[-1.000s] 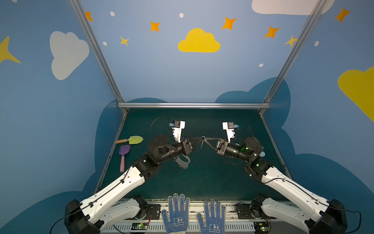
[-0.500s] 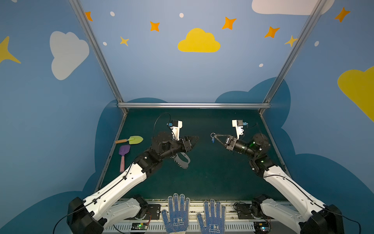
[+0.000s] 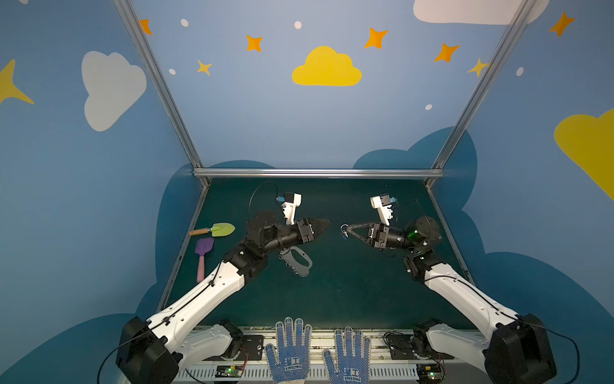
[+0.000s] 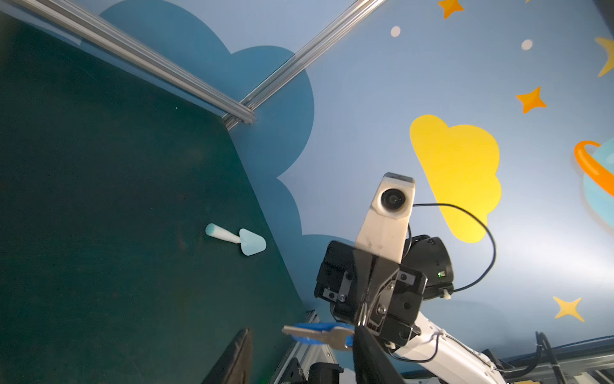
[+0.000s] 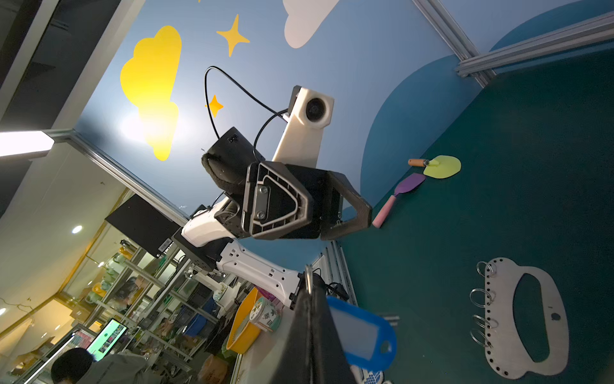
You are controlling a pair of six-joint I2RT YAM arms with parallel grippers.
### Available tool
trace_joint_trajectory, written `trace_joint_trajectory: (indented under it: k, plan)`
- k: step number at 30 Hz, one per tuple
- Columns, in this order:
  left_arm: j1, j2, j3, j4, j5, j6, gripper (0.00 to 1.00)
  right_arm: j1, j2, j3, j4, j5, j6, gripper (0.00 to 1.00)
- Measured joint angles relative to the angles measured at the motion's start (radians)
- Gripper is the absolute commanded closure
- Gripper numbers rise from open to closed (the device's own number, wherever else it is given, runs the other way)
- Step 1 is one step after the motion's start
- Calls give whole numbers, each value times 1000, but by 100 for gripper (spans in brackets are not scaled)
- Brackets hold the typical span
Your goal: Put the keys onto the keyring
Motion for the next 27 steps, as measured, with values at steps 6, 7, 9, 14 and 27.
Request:
trace_joint_trajectory:
  k: [6, 7, 9, 14, 27]
  plan:
    - [30, 0, -22, 87, 86, -54, 45, -7, 121, 7, 254, -65, 167, 100]
    - [31, 0, -22, 100, 98, -59, 46, -9, 142, 10, 292, -72, 195, 100]
    - [32, 0, -22, 112, 111, -66, 47, -16, 195, 18, 381, -82, 256, 100]
    - [45, 1, -22, 115, 125, -77, 52, -27, 287, 38, 496, -96, 346, 100]
    - [89, 7, -35, -55, 8, -67, 48, -71, 345, 69, 553, -106, 364, 100]
